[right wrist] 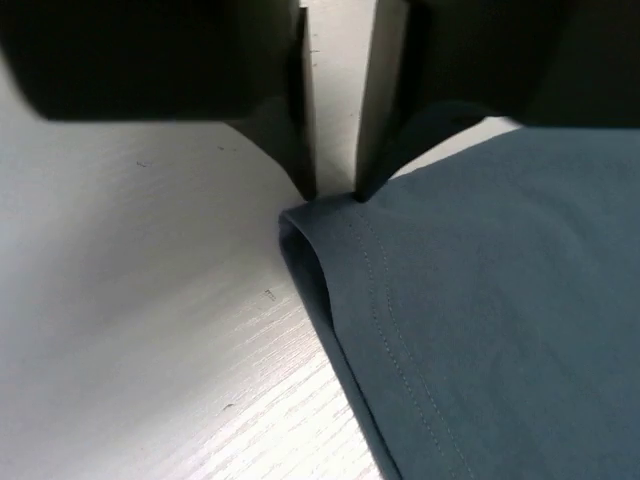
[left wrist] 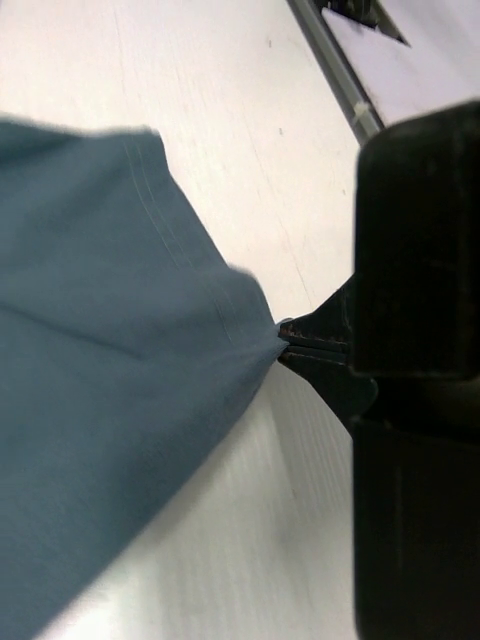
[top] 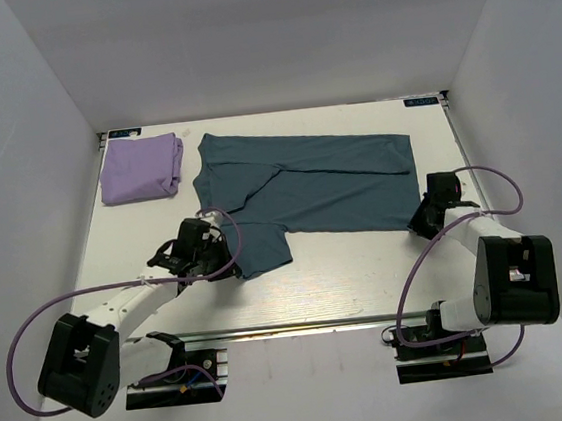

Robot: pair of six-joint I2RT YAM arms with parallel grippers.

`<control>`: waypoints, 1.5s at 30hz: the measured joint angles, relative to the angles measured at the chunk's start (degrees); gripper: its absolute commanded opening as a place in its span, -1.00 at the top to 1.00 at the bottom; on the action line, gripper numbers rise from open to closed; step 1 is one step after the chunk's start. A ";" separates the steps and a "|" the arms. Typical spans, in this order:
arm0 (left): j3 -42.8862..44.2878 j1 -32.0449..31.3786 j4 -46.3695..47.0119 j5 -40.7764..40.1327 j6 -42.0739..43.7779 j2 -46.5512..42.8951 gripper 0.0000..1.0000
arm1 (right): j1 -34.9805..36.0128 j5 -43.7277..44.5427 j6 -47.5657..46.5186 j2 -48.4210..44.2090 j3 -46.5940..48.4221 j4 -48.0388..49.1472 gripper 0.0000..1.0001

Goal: Fold and stack the t-shirts
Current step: Grap the side of the flattened tshirt closest away from the robot with both arms, then fold the other side of the tshirt into a rectangle

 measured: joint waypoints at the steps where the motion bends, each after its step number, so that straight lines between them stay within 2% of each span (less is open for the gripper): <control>1: 0.50 0.00 0.17 0.28 0.11 -0.20 1.00 | 0.00 -0.24 0.24 0.52 0.02 0.50 0.62; 4: 2.73 0.00 0.98 1.09 0.63 -0.57 1.00 | 0.00 -0.70 0.13 1.60 0.22 1.73 1.00; 15: 12.72 0.72 4.50 3.30 2.71 4.07 1.00 | 0.00 -2.36 -1.05 2.73 1.07 2.82 1.00; 24: 20.26 0.92 4.96 -2.16 3.23 6.60 1.00 | 0.00 -4.09 -2.80 -0.70 3.89 2.49 1.00; 33: 35.47 1.57 5.31 -10.49 6.08 17.73 1.00 | 0.00 -4.57 -3.80 3.15 11.19 2.34 1.00; 45: 53.31 5.70 2.60 -13.84 9.92 33.92 1.00 | 0.02 -5.18 -6.56 14.86 25.07 1.46 1.00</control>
